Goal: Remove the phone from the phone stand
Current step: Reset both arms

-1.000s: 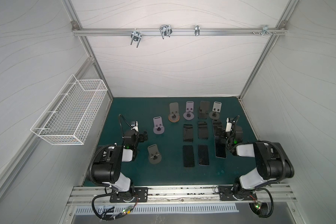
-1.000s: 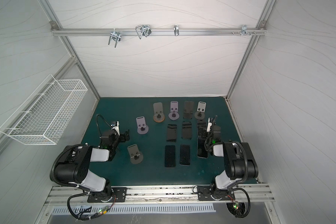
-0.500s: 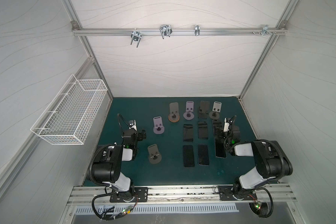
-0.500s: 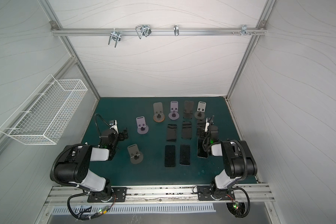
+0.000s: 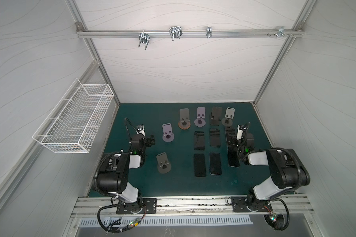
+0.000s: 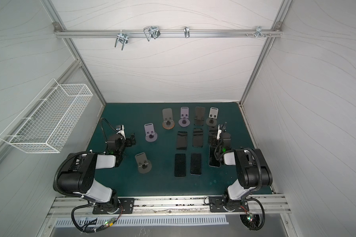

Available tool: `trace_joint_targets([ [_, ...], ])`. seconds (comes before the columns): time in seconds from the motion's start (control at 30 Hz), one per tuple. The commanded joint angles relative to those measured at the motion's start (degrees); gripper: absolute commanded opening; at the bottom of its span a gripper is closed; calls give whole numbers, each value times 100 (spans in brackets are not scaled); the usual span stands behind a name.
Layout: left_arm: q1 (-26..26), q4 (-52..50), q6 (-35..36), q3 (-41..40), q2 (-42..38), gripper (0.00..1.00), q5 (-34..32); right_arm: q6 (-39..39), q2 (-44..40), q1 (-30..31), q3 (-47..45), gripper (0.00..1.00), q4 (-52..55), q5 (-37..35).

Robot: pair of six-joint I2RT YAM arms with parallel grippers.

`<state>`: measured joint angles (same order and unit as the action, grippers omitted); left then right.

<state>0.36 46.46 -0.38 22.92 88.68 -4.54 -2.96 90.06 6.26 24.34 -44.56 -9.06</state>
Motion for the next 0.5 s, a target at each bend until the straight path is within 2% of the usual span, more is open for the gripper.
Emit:
trace_joint_targets([
  [0.0, -10, 164, 38, 152, 76, 100, -21, 136, -25, 2, 67, 99, -132, -69],
  [0.47, -10, 179, 38, 125, 44, 100, -17, 136, -29, 14, 55, 99, -162, -99],
])
